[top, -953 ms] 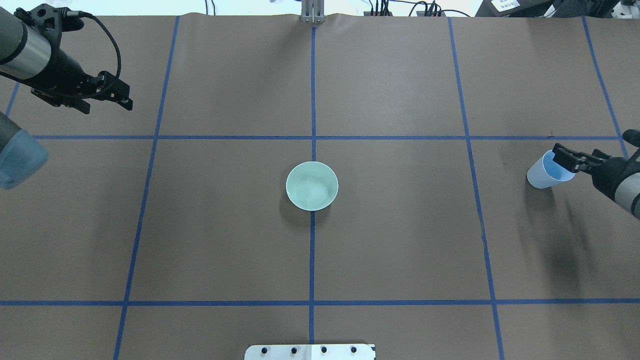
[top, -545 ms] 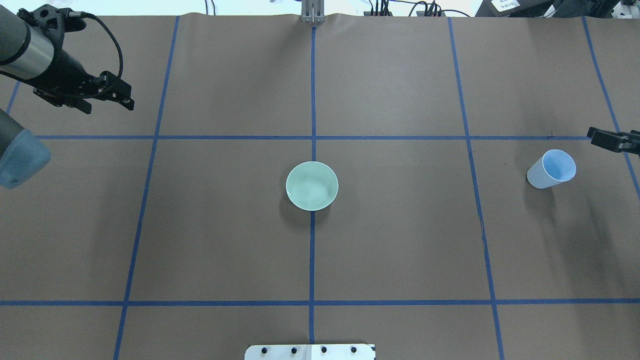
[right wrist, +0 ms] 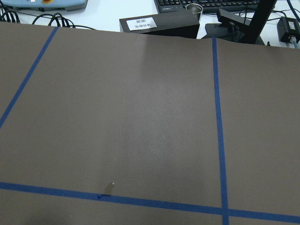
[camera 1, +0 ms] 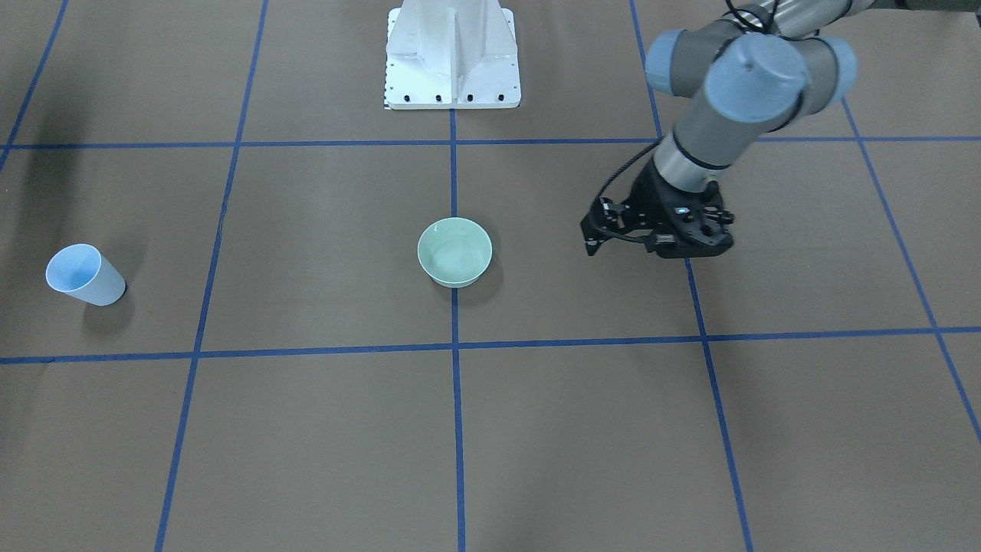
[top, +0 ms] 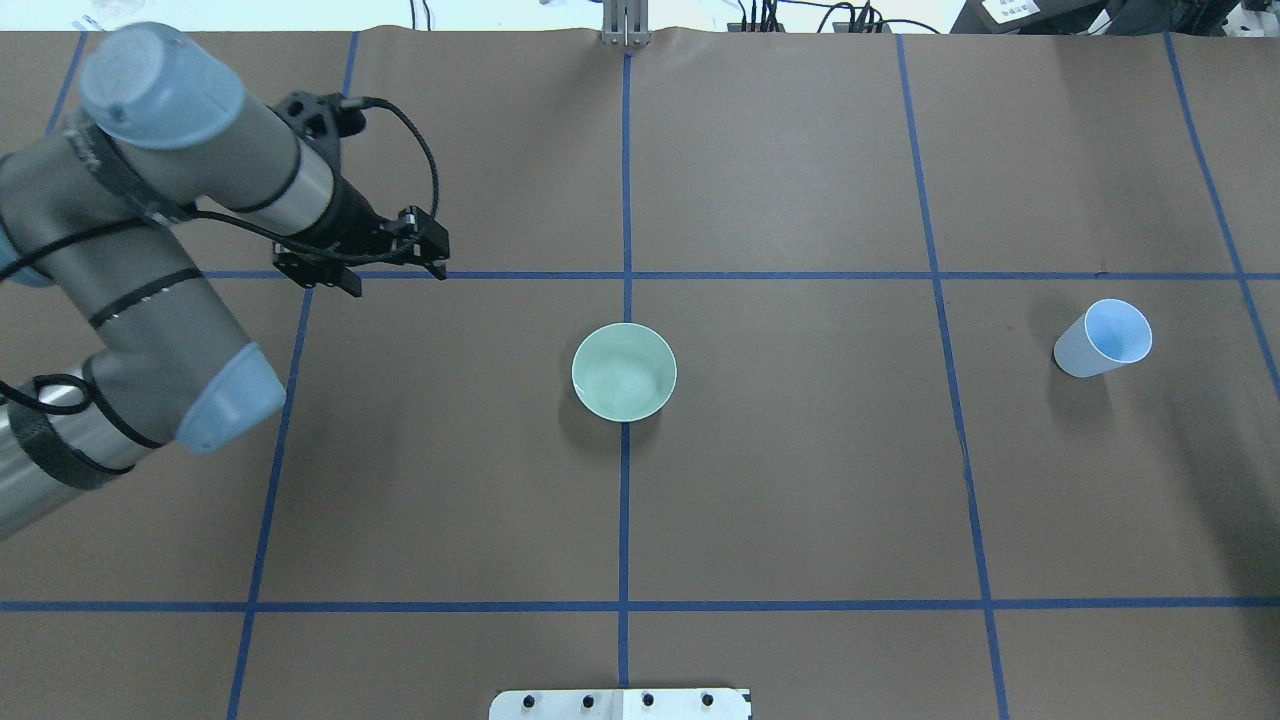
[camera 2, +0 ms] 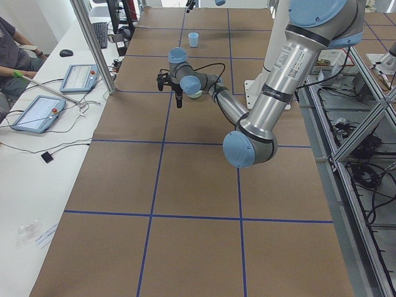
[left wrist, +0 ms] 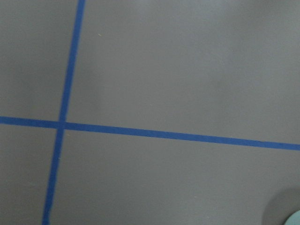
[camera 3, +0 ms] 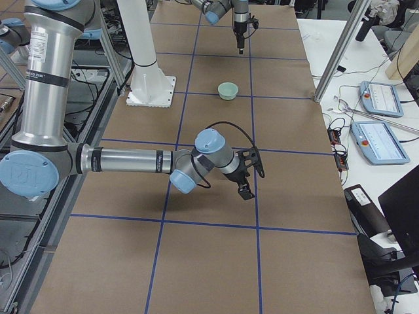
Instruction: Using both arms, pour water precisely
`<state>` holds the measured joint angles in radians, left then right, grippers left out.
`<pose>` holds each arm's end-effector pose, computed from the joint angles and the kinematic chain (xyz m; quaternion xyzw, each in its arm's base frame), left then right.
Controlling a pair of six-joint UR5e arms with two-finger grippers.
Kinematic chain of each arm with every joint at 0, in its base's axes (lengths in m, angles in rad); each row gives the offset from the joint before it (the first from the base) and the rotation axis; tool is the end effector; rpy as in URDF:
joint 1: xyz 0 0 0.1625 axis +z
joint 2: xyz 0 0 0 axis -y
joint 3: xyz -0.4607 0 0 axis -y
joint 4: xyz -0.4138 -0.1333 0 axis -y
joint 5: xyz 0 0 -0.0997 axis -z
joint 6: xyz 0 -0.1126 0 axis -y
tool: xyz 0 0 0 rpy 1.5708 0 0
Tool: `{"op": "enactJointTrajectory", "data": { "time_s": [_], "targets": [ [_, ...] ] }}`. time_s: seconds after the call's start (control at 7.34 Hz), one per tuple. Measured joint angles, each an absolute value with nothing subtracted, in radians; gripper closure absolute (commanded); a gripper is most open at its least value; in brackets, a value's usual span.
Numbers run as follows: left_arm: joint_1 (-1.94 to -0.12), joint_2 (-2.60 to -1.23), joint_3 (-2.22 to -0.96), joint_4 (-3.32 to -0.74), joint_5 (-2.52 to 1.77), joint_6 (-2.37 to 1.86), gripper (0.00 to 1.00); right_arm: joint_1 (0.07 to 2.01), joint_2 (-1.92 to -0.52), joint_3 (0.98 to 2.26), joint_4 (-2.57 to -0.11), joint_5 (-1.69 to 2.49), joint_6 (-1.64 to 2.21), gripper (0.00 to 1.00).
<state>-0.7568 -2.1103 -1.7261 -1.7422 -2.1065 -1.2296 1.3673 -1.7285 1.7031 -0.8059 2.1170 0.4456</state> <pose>0.4517 -0.5309 0.2796 0.0063 0.4706 -0.0719 0.8794 -0.0237 -0.4850 0.6319 0.2496 -0.3493 0.0117 0.9031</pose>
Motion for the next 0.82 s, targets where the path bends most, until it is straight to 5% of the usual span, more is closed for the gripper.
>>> {"op": "enactJointTrajectory", "data": {
  "time_s": [0.41,0.82],
  "targets": [
    [-0.623,-2.281,-1.533,-1.757,-2.07,-1.288,0.1,1.496,-1.605,1.705,-1.29,2.342,0.128,0.01],
    [-0.577,-2.312,-1.452,-1.802,-2.058,-1.298,0.59,1.504,-1.569,1.706,-1.464,2.36,0.072,0.01]
  ]
}}
